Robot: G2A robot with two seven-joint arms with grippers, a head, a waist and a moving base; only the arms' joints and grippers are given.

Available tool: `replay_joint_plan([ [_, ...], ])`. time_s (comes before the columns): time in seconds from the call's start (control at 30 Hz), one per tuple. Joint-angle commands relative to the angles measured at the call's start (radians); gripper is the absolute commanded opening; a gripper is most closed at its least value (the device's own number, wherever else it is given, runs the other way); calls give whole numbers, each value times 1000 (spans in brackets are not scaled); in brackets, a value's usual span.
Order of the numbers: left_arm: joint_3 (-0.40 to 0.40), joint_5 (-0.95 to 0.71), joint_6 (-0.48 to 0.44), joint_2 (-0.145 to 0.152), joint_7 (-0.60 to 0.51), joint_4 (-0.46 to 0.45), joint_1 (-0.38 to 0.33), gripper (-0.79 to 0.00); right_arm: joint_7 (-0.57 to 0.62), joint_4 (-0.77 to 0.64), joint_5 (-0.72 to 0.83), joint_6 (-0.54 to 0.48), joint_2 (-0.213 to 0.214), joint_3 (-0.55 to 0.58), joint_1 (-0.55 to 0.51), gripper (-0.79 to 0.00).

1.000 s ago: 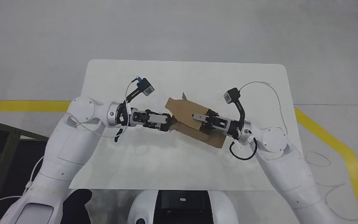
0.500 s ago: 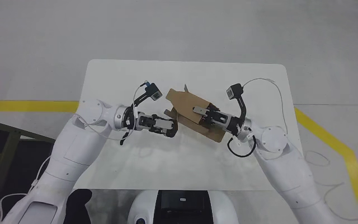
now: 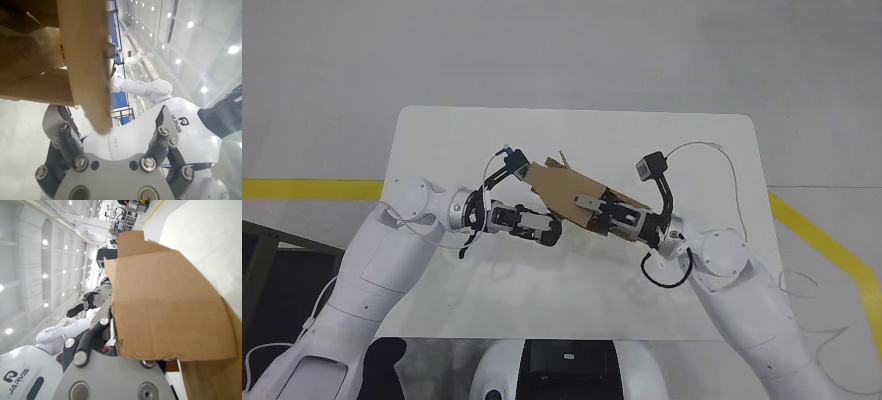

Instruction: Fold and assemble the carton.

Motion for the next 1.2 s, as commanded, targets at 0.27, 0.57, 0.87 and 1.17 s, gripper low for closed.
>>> replay_joint_plan([
  [0.27, -11, 12, 0, 1, -7, 1, 1, 0, 12, -2, 3, 0, -6, -17, 1, -785],
  [0.57, -30, 18, -1, 5, -16, 3, 4, 0, 27, 22, -7, -4, -2, 15, -3, -785],
  [0.87, -68, 69, -9, 15, 12, 12, 19, 0, 165, 47, 36, 35, 14, 76, -13, -785],
  [1.17, -116, 142, -2, 32, 56, 4, 57, 0, 252, 63, 88, 56, 24, 115, -8, -785],
])
